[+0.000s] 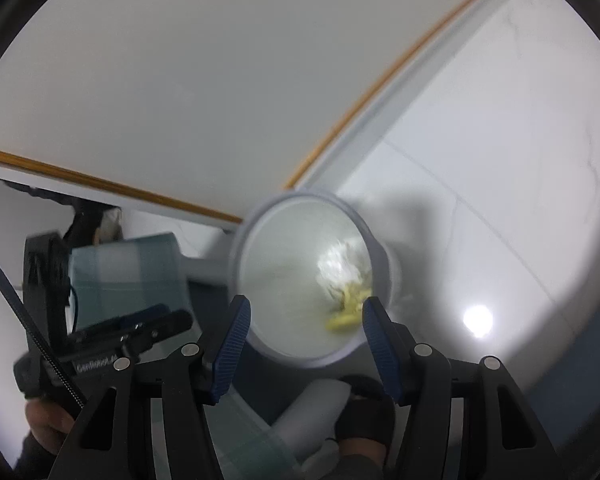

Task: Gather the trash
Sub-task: 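Move both open tools back above the table, then grasp the brown LOVE & TASTY sachet with the left gripper and lift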

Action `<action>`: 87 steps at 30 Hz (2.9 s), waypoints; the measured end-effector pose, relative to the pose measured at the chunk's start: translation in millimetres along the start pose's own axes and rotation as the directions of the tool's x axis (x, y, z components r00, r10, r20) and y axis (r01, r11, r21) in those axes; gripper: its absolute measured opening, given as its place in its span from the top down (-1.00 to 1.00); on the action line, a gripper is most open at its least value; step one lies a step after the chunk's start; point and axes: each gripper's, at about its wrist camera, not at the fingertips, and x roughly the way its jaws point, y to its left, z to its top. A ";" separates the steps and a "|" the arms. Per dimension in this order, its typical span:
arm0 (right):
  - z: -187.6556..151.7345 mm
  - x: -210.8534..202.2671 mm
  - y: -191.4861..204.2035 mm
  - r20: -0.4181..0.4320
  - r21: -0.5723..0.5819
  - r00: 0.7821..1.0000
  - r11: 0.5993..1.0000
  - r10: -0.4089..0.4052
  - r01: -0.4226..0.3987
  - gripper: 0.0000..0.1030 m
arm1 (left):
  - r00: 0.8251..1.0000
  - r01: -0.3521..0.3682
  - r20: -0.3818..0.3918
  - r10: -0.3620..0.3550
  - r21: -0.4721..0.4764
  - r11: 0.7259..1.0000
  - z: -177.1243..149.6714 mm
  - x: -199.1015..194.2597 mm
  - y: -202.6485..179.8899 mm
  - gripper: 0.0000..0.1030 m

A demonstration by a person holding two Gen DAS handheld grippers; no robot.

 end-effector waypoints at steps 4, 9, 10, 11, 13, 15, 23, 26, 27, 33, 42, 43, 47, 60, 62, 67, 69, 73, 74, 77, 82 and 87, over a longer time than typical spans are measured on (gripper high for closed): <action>1.9 -39.3 31.9 0.092 -0.071 0.996 0.997 0.019 -0.013 -0.13 | 0.989 -0.045 0.138 0.046 -0.015 0.999 -10.3 -53.4 4.9 -0.25; -4.3 -91.2 84.2 0.197 -0.176 0.979 0.984 0.061 -0.026 -0.14 | 0.932 -0.063 0.354 0.076 -0.047 0.997 -35.1 -127.5 19.1 -0.25; -5.7 -97.9 93.6 0.211 -0.195 0.975 0.981 0.067 -0.026 -0.15 | 0.915 -0.061 0.395 0.082 -0.065 0.996 -42.2 -144.0 25.0 -0.25; -8.9 -107.5 107.1 0.232 -0.223 0.970 0.975 0.077 -0.024 -0.19 | 0.897 -0.053 0.433 0.084 -0.083 0.995 -50.0 -159.6 31.6 -0.28; -16.3 -121.4 130.4 0.264 -0.269 0.960 0.963 0.094 -0.021 -0.23 | 0.864 -0.053 0.492 0.104 -0.116 0.992 -65.3 -183.8 43.6 -0.44; -24.2 -131.1 154.4 0.284 -0.314 0.951 0.949 0.125 -0.030 -0.23 | 0.826 -0.054 0.548 0.133 -0.158 0.986 -81.6 -203.7 59.1 -0.60; -66.9 -161.9 243.7 0.331 -0.508 0.909 0.860 0.253 -0.054 -0.43 | 0.728 -0.050 0.652 0.214 -0.261 0.964 -142.6 -262.7 108.6 -0.61; -87.6 -165.9 274.1 0.325 -0.579 0.898 0.813 0.298 -0.060 -0.48 | 0.700 -0.034 0.674 0.236 -0.299 0.954 -165.1 -278.0 121.3 -0.61; -95.0 -166.2 285.5 0.317 -0.605 0.895 0.793 0.314 -0.064 -0.51 | 0.691 -0.031 0.680 0.244 -0.309 0.951 -173.0 -281.8 124.3 -0.61; -133.7 -162.3 330.1 0.282 -0.701 0.883 0.709 0.375 -0.077 -0.63 | 0.634 -0.037 0.703 0.324 -0.390 0.920 -201.1 -289.6 150.7 -0.62; -204.9 -124.1 395.1 0.211 -0.847 0.880 0.528 0.425 -0.052 -0.77 | 0.636 -0.009 0.668 0.387 -0.495 0.869 -239.6 -282.1 198.5 -0.67; -210.7 -120.1 398.1 0.196 -0.853 0.882 0.518 0.428 -0.062 -0.77 | 0.636 -0.007 0.662 0.396 -0.508 0.861 -243.6 -280.4 203.5 -0.70; -223.6 -95.0 408.9 0.154 -0.857 0.892 0.508 0.424 -0.093 -0.78 | 0.652 -0.001 0.633 0.416 -0.548 0.836 -256.3 -269.9 221.3 -0.80; -240.7 -22.5 400.8 0.085 -0.855 0.956 0.514 0.282 -0.076 -0.78 | 0.850 -0.150 0.363 0.381 -0.528 0.836 -244.3 -147.2 266.7 -0.80; -241.3 -19.1 401.0 0.070 -0.858 0.958 0.507 0.279 -0.085 -0.78 | 0.876 -0.123 0.343 0.340 -0.521 0.844 -238.8 -137.2 272.2 -0.80; -233.5 -15.7 395.5 0.056 -0.854 0.961 0.512 0.272 -0.095 -0.78 | 0.911 -0.122 0.288 0.294 -0.493 0.861 -224.9 -119.8 273.1 -0.80; -229.2 -15.2 393.4 0.041 -0.842 0.962 0.527 0.269 -0.112 -0.78 | 0.918 -0.148 0.257 0.300 -0.481 0.864 -219.6 -114.2 270.1 -0.84; -223.2 -16.0 391.9 0.037 -0.836 0.964 0.536 0.263 -0.114 -0.78 | 0.913 -0.229 0.220 0.342 -0.417 0.879 -217.7 -109.4 259.3 -0.98; -222.4 -16.2 391.5 0.041 -0.837 0.965 0.537 0.259 -0.108 -0.78 | 0.916 -0.229 0.216 0.339 -0.413 0.882 -217.8 -110.7 258.4 -0.98; -219.8 -17.1 388.8 0.035 -0.832 0.967 0.543 0.254 -0.113 -0.78 | 0.923 -0.226 0.202 0.326 -0.400 0.888 -219.6 -114.8 255.4 -0.98; -217.9 -23.2 385.9 0.030 -0.822 0.964 0.555 0.263 -0.125 -0.78 | 0.936 -0.231 0.181 0.303 -0.336 0.913 -218.8 -115.8 236.7 -0.92; -220.2 -31.3 385.4 0.028 -0.823 0.960 0.552 0.280 -0.137 -0.78 | 0.941 -0.220 0.183 0.285 -0.312 0.924 -221.3 -126.8 223.9 -0.49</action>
